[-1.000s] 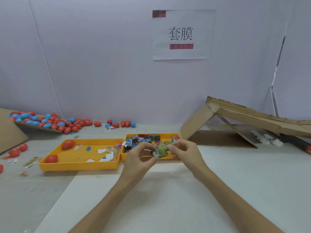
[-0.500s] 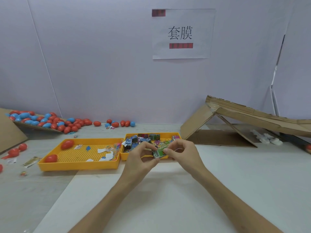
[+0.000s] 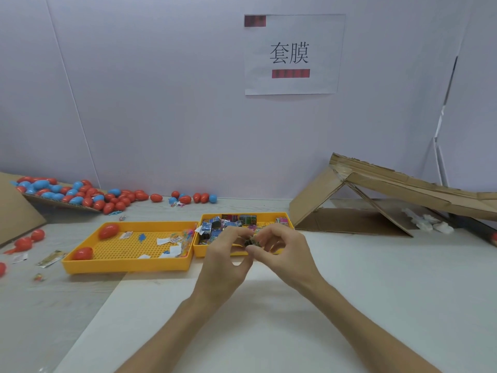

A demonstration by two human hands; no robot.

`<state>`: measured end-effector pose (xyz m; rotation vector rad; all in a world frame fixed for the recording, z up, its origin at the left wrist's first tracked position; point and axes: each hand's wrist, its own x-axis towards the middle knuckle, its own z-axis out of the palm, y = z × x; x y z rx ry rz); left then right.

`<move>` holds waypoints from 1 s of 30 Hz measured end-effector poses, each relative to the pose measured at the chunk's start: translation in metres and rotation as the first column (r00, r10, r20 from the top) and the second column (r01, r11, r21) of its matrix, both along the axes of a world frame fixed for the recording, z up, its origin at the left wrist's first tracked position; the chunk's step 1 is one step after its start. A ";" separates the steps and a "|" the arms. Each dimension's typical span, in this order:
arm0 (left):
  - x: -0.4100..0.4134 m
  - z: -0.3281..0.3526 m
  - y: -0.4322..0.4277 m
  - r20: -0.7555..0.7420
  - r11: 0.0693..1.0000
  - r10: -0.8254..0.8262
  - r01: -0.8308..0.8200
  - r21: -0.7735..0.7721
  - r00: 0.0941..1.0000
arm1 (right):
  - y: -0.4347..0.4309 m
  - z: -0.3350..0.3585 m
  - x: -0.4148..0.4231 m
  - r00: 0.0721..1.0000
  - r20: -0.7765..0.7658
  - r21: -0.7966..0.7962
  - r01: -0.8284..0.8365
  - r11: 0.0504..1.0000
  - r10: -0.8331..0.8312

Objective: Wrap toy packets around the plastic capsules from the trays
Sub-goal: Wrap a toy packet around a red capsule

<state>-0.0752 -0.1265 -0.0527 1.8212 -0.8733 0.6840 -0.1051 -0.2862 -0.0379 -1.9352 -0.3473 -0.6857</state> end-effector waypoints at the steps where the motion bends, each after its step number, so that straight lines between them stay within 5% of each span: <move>1: 0.000 0.000 0.000 0.030 1.000 0.011 -0.011 0.002 0.999 | 0.002 -0.001 0.000 1.000 0.027 -0.009 0.008 1.000 -0.008; 11: 0.001 0.000 0.000 0.106 0.998 0.066 -0.066 -0.009 0.992 | 0.004 -0.005 0.000 0.967 0.247 -0.108 0.096 0.990 -0.066; 30: 0.001 0.001 0.001 0.113 0.998 0.066 -0.065 -0.011 0.991 | 0.004 -0.005 -0.001 0.978 0.208 -0.121 0.038 0.992 -0.012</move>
